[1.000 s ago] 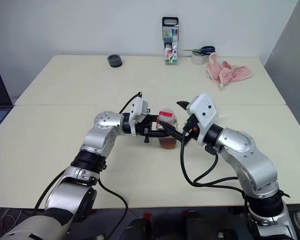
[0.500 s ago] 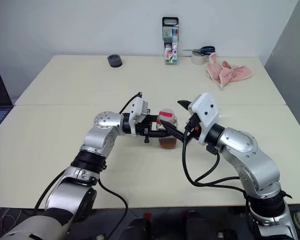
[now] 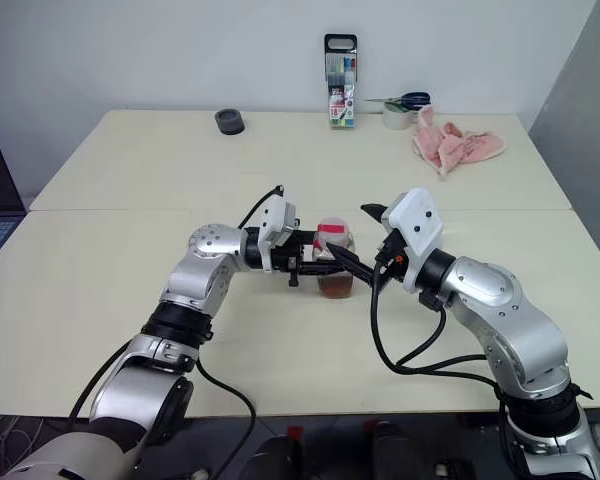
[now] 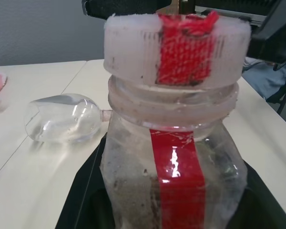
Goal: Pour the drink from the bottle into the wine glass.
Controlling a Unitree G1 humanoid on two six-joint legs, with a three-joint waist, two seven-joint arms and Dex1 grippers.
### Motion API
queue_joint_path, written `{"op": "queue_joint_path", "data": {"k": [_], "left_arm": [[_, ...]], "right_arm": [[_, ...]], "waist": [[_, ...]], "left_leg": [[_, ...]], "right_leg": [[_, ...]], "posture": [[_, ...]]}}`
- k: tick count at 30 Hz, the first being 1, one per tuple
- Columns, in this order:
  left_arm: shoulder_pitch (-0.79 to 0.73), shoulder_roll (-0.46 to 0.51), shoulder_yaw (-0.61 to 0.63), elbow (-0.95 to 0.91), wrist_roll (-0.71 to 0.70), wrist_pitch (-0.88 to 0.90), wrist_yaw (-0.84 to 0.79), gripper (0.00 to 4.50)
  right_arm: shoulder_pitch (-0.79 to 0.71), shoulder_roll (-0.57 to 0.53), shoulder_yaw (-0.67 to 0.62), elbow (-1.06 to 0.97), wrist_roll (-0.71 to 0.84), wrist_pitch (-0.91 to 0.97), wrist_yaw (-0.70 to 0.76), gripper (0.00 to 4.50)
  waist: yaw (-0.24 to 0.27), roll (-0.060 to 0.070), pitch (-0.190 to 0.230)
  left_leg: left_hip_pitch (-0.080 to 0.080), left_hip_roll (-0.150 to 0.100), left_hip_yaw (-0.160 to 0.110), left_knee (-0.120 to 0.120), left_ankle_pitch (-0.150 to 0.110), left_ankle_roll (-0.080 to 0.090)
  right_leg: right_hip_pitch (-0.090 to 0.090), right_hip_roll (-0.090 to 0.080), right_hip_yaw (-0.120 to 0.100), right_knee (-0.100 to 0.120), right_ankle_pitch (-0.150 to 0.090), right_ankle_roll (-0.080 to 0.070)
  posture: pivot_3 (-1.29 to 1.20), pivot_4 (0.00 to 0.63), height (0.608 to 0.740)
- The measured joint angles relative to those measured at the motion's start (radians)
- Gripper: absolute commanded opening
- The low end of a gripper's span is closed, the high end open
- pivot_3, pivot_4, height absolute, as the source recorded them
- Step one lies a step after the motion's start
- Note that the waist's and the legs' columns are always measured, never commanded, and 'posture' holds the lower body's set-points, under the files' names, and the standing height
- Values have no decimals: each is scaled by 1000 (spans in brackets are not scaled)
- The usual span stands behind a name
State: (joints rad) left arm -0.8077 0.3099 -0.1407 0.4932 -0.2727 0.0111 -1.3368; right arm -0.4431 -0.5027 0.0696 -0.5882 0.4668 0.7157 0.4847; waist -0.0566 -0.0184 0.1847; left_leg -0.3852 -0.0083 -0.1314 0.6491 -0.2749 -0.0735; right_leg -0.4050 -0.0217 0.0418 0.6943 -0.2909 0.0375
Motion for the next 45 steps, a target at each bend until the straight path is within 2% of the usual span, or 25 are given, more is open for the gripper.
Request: {"op": "queue_joint_path", "data": {"k": [16,18,26,41,44,45], "left_arm": [[1,-3,0,-5,2,-3,11,1764],[1,-3,0,-9,2,-2,12,1764],[12,-4,0,-27,0,0,15,1764],[18,-17,-1,-56,-1,4,15,1764],[18,-17,-1,-56,-1,4,16,1764],[18,-17,-1,-56,-1,4,16,1764]], "right_arm": [[0,-12,-14,-67,137,68,51,4247],[0,-31,-15,-67,137,67,59,4500],[-28,-36,-37,-62,182,84,57,4500],[-104,2,15,70,104,76,39,4500],[-115,10,15,85,100,71,44,3904],[-117,11,16,86,96,66,46,3567]], "waist": [[0,0,0],[0,0,0],[0,0,0],[0,0,0],[0,0,0],[0,0,0]], "left_leg": [[0,0,0,0,0,0],[0,0,0,0,0,0],[0,0,0,0,0,0],[0,0,0,0,0,0],[0,0,0,0,0,0],[0,0,0,0,0,0]], "right_leg": [[0,0,0,0,0,0],[0,0,0,0,0,0],[0,0,0,0,0,0],[0,0,0,0,0,0],[0,0,0,0,0,0],[0,0,0,0,0,0]], "posture": [[0,150,740],[0,150,740],[0,150,740],[0,150,740],[0,150,740],[0,150,740]]}}
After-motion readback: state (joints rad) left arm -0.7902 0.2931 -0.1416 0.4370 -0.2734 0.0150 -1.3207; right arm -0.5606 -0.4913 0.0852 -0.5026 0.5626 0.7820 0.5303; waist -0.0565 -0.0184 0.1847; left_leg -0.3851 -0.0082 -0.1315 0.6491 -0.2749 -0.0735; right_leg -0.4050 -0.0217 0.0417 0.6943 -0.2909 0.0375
